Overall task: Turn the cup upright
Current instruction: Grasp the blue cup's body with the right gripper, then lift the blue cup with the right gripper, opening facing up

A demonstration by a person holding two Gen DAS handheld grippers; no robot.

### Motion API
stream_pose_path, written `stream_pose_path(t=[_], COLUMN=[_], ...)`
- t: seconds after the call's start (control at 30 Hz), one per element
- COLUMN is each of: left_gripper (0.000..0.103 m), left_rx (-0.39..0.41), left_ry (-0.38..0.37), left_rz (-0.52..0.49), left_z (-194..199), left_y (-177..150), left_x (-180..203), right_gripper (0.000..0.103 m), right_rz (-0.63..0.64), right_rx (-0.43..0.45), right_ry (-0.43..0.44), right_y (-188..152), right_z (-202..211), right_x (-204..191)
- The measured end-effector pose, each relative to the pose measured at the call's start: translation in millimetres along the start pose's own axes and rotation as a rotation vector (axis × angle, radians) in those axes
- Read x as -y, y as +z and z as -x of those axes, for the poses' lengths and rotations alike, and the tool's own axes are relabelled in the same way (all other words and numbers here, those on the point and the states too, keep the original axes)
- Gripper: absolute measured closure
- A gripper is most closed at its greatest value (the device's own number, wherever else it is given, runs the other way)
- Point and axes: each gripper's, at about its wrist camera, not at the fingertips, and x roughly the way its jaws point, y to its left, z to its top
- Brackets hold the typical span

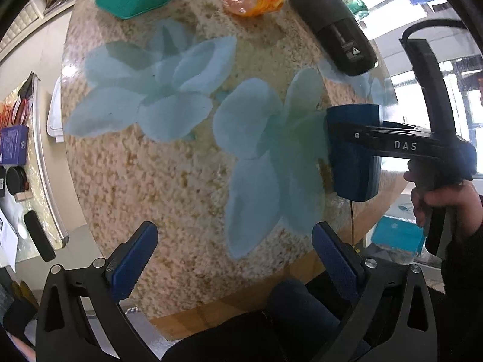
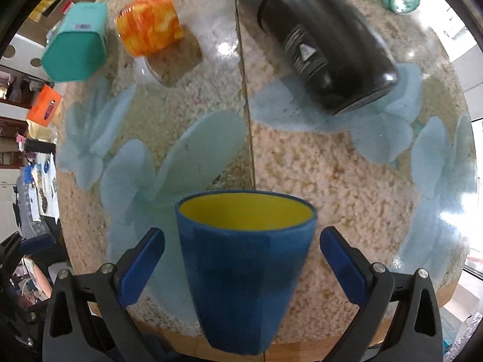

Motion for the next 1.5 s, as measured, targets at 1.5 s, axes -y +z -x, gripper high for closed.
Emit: stream_pose_path(t=[1.5], left_gripper=[0.000], left_rx=[-0.002], left_ry=[0.094], left_rz=[0.097], left_z=[10], left_y=[5], left_x=[2], right_gripper=[0.032], right_rz=[0.283], right_rx=[0.488], right_ry=[0.038], right_y=[-30], right_z=[40], right_x=[-6])
